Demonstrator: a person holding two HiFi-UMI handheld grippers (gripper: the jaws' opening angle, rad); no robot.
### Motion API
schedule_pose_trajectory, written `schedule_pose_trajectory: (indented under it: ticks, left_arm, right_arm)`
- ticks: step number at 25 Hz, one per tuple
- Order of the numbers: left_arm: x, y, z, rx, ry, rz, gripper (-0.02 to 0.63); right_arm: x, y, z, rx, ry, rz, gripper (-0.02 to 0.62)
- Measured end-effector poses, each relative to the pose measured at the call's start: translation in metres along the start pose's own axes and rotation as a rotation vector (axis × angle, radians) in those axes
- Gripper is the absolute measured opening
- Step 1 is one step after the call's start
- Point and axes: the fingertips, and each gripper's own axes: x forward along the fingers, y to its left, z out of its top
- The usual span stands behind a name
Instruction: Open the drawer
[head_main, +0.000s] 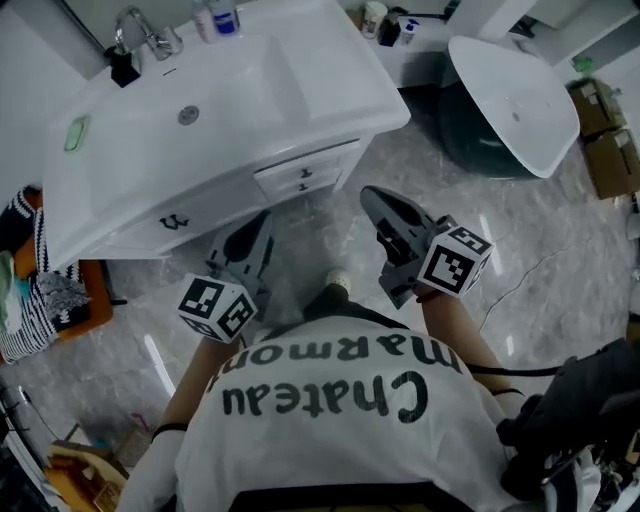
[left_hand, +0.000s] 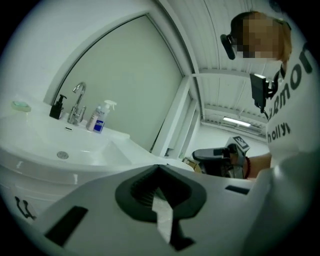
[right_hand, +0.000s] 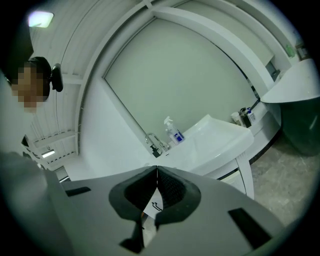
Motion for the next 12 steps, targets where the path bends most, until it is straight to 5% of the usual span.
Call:
schedule_pose_trajectory:
  ticks: [6,12]
  left_arm:
    - [0.052,0.005,-0.047,0.146,0.124,0.207,0.000]
    - [0.085,0.029,-0.104,0.030,0.207,0.307,0.002]
  right_arm:
    - [0.007,-0.049,-0.001,0.021,0.074,0.063,0.009]
    - [-0.002,-0.089,-0.016,0.062,0.090,0.047,0.009]
